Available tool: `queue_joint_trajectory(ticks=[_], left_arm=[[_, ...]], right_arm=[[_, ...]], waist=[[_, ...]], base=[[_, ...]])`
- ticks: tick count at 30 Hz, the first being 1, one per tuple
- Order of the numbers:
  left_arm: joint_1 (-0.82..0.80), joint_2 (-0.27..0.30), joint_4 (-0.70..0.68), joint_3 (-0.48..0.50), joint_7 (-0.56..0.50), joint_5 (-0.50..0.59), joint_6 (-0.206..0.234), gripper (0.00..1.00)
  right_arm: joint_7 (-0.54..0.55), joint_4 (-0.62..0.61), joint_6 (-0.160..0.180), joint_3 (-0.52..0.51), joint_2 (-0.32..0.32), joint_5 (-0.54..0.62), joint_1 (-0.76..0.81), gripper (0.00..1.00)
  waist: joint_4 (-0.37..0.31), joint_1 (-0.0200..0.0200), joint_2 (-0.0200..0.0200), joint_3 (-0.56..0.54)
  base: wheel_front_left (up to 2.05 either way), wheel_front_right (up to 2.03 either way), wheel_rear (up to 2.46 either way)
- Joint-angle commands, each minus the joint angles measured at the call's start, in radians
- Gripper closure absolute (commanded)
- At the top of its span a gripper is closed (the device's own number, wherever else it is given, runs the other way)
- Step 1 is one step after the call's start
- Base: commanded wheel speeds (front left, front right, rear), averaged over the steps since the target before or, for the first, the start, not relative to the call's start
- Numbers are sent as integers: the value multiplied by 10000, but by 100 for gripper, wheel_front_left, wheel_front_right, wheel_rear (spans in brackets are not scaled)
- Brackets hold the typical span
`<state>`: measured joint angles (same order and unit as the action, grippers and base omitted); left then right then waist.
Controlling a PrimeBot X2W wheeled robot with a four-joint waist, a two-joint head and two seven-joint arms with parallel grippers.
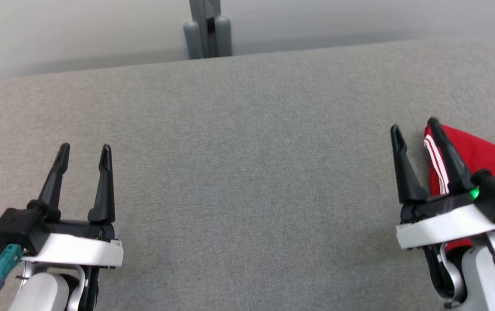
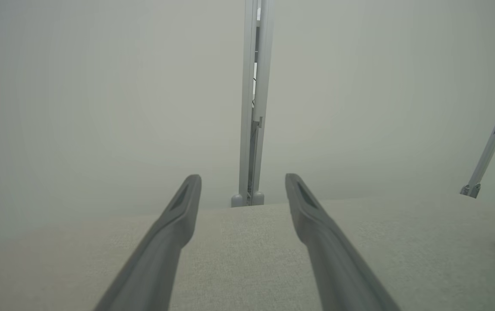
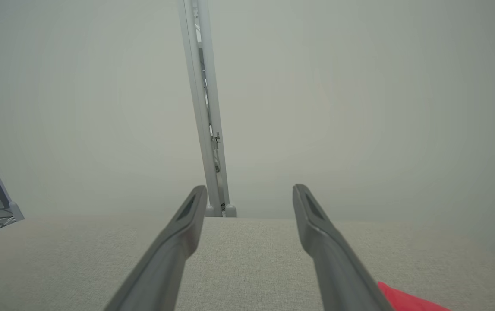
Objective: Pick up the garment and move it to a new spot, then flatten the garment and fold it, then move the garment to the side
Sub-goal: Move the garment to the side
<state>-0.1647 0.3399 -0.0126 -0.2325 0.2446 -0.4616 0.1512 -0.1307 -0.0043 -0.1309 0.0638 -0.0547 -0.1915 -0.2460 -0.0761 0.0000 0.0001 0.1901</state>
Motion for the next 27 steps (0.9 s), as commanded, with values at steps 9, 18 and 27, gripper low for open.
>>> queue_joint_trajectory(ticks=[9, 18, 27], left_arm=[[1018, 62, 167, -177, 54, 17, 113, 0], [1744, 75, 220, -421, -101, -32, 171, 0], [1918, 21, 388, -410, -105, -111, 372, 0]], right_arm=[[-125, 1007, 5, -46, 10, -149, 1190, 0], [-189, 1600, 5, -509, 15, -100, 1794, 0], [-133, 1567, 5, -464, 12, -114, 1993, 0]], waist=[[544, 0, -1, -1313], [629, 0, -1, -2046], [636, 0, -1, -2277]], base=[[0, 0, 0], [0, 0, 0], [0, 0, 0]])
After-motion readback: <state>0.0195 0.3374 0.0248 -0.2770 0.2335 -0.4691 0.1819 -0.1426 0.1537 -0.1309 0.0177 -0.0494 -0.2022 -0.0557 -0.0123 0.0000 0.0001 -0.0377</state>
